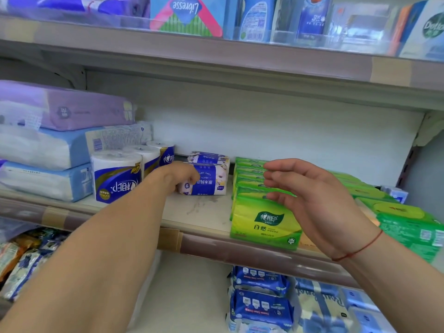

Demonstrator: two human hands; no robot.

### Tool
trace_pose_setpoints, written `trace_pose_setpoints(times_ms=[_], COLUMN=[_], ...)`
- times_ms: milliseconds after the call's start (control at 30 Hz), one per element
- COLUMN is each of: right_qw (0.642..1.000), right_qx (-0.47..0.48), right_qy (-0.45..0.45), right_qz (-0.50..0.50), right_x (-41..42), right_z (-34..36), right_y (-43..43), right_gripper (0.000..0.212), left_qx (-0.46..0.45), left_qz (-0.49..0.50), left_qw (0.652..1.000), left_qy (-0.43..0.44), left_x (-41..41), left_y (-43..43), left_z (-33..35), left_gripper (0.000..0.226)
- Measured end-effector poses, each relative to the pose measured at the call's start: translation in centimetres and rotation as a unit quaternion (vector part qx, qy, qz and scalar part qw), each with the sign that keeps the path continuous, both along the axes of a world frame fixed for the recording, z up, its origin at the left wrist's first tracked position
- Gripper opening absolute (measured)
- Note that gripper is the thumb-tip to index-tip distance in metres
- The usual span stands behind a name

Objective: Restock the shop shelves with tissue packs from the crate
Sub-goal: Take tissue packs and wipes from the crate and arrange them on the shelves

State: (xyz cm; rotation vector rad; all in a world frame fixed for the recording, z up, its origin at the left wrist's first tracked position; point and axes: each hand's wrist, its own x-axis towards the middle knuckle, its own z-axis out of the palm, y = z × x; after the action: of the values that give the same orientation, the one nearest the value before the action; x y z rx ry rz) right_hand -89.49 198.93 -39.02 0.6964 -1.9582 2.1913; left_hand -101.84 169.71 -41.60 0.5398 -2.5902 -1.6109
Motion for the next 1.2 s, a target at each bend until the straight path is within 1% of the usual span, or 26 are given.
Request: trace_pose_setpoints(times_ms=[33,67,100,133,167,267,433,600,733,800,900,967,1033,1133,1200], right_qw=[1.0,1.0,1.0,1.0,1.0,1.0,1.0,1.0,1.0,1.0,1.0,1.0,1.0,0.999,0.999], right_qx=[0.003,0.005,0.006,0.006,0.006,0.008,0.01,0.013,0.014,0.009,0.0,-0.003,-0.002,-0.001,-0.008], right_qy=[0.007,0.013,0.018,0.02,0.022,0.02,0.016,0.008,0.001,-0.002,-0.01,-0.02,-0.025,-0.032,-0.035], right_qz=[-0.001,-0.002,-0.002,-0.001,0.0,0.003,0.003,0.004,-0.01,-0.017,-0.012,-0.006,-0.006,-0.003,0.007], right_x=[-0.1,-0.1,-0.2,-0.3,-0.4,-0.8,-1.1,-1.3,-1.2,-0.9,0.1,1.1,2.3,4.6,6.4], right_z=[0.1,0.2,0.2,0.1,0.0,-0.3,-0.6,-0.6,-0.8,-0.9,-0.7,-0.4,-0.2,0.0,0.2], right_y=[0.0,0.1,0.1,0.1,0.0,-0.3,-0.8,-0.9,-1.1,-1.1,-0.7,-0.2,0.6,2.7,4.3], right_gripper=[0.017,0.018,0.018,0.017,0.017,0.016,0.017,0.017,0.017,0.017,0.018,0.017,0.017,0.016,0.016], left_qx=[-0.01,-0.065,-0.16,-0.247,-0.294,-0.334,-0.334,-0.38,-0.359,-0.341,-0.283,-0.254,-0.251,-0.252,-0.222], left_qz=[-0.003,0.001,0.011,0.022,0.035,0.038,0.032,0.015,0.01,0.036,0.078,0.079,0.067,0.05,0.041], left_qw=[1.0,0.998,0.987,0.969,0.955,0.94,0.94,0.924,0.932,0.934,0.932,0.923,0.913,0.903,0.904], left_qy=[0.001,0.007,0.008,0.015,0.028,0.051,0.057,0.048,0.056,0.098,0.213,0.279,0.314,0.344,0.364], left_x=[-0.5,-1.0,-1.4,-1.5,-1.6,-2.5,-3.4,-2.8,-1.4,-0.1,3.3,6.4,10.0,15.3,18.4], left_y=[0.1,0.1,0.2,0.5,0.6,0.6,0.4,0.3,0.3,0.3,1.2,2.7,4.9,8.9,11.2], left_z=[0.0,0.0,0.0,-0.1,-0.2,-0.9,-0.9,-0.5,-0.1,0.1,0.8,1.3,1.9,2.3,2.2], left_gripper=[0.052,0.055,0.057,0.06,0.064,0.062,0.062,0.063,0.048,0.038,0.03,0.026,0.024,0.02,0.018])
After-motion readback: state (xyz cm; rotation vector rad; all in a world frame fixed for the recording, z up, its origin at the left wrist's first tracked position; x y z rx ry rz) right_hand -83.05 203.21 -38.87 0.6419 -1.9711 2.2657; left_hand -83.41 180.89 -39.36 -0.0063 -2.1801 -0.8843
